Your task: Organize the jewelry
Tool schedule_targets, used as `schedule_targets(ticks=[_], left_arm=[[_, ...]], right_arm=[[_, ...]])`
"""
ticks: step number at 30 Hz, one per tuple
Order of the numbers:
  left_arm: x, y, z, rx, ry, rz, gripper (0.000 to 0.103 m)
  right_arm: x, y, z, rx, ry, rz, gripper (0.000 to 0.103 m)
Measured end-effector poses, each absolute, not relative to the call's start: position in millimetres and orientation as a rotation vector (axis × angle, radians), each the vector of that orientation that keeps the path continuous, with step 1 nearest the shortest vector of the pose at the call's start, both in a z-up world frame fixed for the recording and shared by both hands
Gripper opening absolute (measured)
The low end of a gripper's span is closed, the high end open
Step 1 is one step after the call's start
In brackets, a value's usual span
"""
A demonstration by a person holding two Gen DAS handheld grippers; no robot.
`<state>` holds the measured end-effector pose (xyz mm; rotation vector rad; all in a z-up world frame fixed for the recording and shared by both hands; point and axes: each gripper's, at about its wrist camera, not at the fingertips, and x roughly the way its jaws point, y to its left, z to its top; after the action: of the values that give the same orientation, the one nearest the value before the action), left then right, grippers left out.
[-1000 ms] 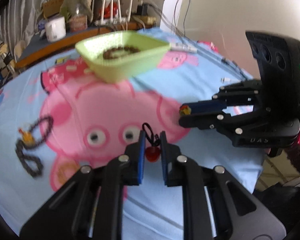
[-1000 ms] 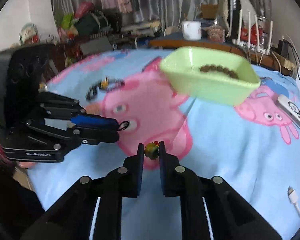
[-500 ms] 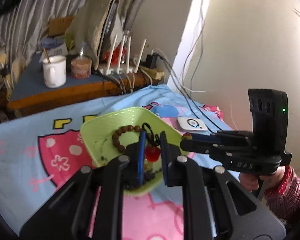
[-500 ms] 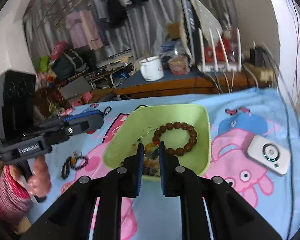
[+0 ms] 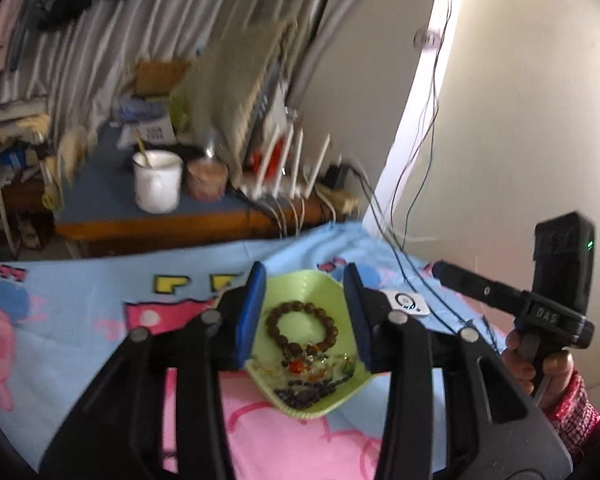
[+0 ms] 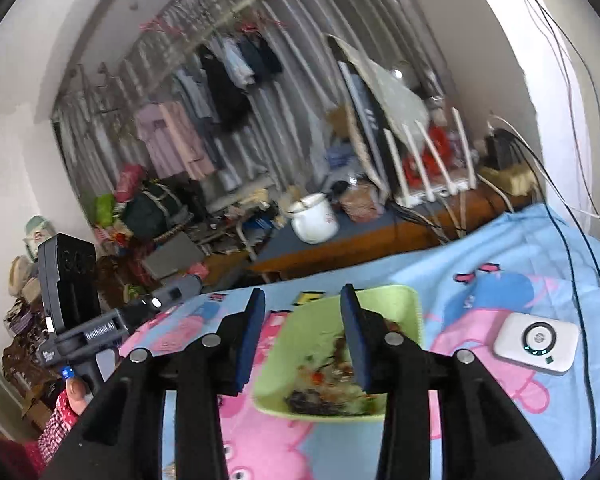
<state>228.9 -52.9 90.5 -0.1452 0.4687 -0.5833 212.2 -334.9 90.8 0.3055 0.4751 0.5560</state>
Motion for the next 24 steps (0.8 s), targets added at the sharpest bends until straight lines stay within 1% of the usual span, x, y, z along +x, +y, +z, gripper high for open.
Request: schedule_targets(ticks=[4, 8, 9, 10, 16, 22, 24], left_arm=[[197.3, -2.7, 87.9, -0.159, 0.435, -0.516, 0.038], [178.9, 49.2, 55.8, -0.179, 0.496, -0.396, 0.038], [177.7, 60.2, 44.2, -0.194, 0.529, -0.375, 0.038], [176.5, 68.0, 35.9, -0.205, 0.555, -0.362, 0.038], [172.6, 101.9, -4.3, -0.274, 0.632, -0.325, 0.038], [180.3, 126.3, -26.3, -0.369, 0.642, -0.295, 0.038], [182.3, 126.1, -29.4, -0.357, 0.652, -0.289, 0.038]], right_arm=[[197.9, -300.2, 72.1, 0.267, 0.549, 0.634, 0.008], [200.4, -245.0, 31.6, 0.187, 0.714, 0.688, 0.007], [203.5, -231.8, 22.3, 0.173, 0.753, 0.696, 0.005], [207.0, -217.0, 13.9, 0.158, 0.794, 0.715, 0.0], [229.8, -139.0, -5.5, 0.031, 0.895, 0.765, 0.0], [258.0, -82.9, -13.1, 0.031, 0.982, 0.821, 0.0], [267.5, -67.0, -19.0, 0.035, 1.03, 0.834, 0.0]])
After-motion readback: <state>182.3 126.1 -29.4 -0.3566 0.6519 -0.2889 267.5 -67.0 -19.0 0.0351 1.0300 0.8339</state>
